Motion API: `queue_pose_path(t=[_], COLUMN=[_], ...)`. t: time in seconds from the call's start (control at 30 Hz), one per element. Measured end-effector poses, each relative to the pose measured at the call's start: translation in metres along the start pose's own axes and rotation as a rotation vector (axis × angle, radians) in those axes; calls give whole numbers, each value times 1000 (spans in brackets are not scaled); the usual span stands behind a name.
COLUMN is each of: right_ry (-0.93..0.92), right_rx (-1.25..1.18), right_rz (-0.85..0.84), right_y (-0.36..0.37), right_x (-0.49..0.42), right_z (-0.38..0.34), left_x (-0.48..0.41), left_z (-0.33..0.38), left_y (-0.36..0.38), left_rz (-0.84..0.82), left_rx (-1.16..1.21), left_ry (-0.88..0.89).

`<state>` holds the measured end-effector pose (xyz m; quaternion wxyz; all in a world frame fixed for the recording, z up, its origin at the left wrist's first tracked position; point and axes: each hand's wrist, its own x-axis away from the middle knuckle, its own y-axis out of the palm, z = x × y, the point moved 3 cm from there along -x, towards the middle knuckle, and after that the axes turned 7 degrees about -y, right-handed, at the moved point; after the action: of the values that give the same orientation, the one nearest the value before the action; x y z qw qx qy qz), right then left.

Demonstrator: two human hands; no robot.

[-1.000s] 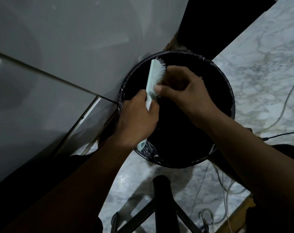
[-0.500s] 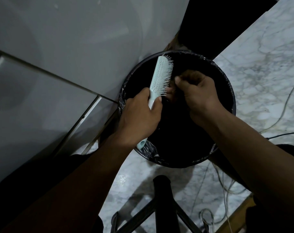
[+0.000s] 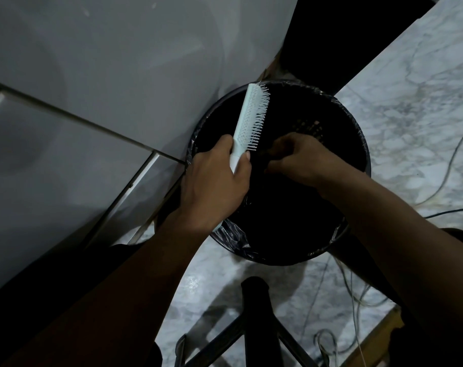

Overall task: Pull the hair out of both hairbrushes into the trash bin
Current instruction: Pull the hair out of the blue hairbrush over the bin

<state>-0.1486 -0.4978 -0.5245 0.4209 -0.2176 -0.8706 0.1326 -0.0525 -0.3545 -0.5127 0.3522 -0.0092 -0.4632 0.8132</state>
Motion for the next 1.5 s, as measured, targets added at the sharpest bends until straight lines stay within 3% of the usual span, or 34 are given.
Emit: queue_pose_path(t=[0.1,0.33,0.7,0.77,0.83,0.93,1.0,1.07,1.17,1.27,1.5], right_ry=[-109,-148,-199,-155,-73,51,53,-9,-84,-79,-19], right_rx=[-4,-490,-421,-363,-140,190,299,308,-164,-668,-863], right_rz=[13,-160,-120,-35,73,4,-82,-50,150,95,0], right_y=[1,6,2,-3,-11,-17,-11,-5,-7,-6,5], right_x=[-2,0,3,0,-6,-10,-6,-9,-10,-5,-7], right_z=[-5,-8,-11,-11,-5,8,12,10,-1,-10,-7], left_x=[1,3,-2,-2,-5,-7,-5,-3,-3,-3,1], left_z=[4,11,5,2,-1,-4,-3,0,1,1,6], left_y=[-1,-3,-5,-5,-5,-6,-4,-3,-2,0,5], left_rz=[10,-24,28,31,46,49,31,5,-34,-67,-188], left_rx=[-18,34,68,45,34,39,44,45,64,112,231], left_ry=[60,158,44,19,-16,-41,-31,-20,-31,-34,-6])
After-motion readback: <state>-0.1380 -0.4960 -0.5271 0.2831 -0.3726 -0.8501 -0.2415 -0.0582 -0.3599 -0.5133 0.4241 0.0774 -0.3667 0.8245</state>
